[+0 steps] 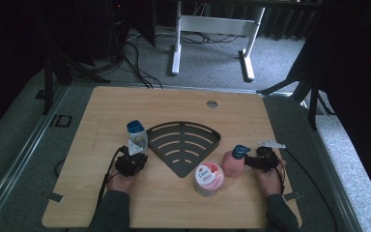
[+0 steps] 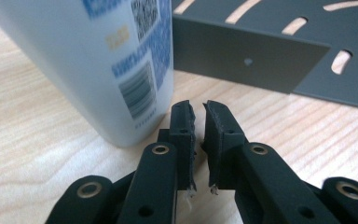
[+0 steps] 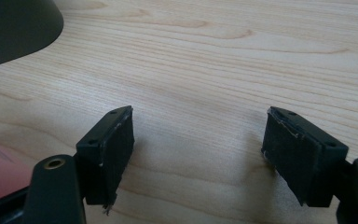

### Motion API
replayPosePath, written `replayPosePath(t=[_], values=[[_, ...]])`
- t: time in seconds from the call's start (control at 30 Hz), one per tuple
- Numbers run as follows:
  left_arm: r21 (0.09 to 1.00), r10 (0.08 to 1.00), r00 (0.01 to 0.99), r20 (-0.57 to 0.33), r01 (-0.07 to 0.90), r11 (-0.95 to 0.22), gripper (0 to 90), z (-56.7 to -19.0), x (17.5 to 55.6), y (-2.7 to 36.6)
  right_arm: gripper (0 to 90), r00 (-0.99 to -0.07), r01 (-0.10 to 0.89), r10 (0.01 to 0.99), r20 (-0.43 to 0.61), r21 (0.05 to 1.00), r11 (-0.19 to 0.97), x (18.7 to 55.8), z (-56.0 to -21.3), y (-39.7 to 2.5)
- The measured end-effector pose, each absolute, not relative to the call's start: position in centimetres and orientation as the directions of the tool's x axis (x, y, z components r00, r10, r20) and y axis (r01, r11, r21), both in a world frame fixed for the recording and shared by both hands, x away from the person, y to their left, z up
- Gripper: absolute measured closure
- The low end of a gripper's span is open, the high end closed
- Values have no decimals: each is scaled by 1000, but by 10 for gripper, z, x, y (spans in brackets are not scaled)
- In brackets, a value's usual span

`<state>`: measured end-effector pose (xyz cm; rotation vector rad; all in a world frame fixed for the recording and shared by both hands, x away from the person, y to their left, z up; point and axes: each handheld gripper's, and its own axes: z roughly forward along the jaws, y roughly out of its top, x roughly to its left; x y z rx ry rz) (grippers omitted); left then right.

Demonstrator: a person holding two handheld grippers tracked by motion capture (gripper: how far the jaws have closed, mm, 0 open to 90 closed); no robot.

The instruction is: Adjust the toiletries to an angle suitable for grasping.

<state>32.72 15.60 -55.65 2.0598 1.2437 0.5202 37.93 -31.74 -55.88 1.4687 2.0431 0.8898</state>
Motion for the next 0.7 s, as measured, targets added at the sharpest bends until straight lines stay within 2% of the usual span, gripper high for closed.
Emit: replayPosePath(t=[0.17,0.33,0.57,0.6,0.7], values=[[725,883,470,-12,612,-316,774,-558,326,158,268,-325,646,946,-2,730,223,379,-558,-318],[743,873,487,-23,593,-311,717,-561,324,160,449,-325,665,946,0,711,229,375,-553,-320],[746,866,499,-17,583,-321,662,-561,322,161,505,-387,645,921,-39,702,301,356,-544,-319],[746,866,500,-14,582,-324,628,-561,322,160,536,-408,633,911,-53,702,324,350,-540,-319],[746,873,487,-11,586,-317,606,-562,322,160,590,-432,617,899,-70,704,351,339,-533,-317]])
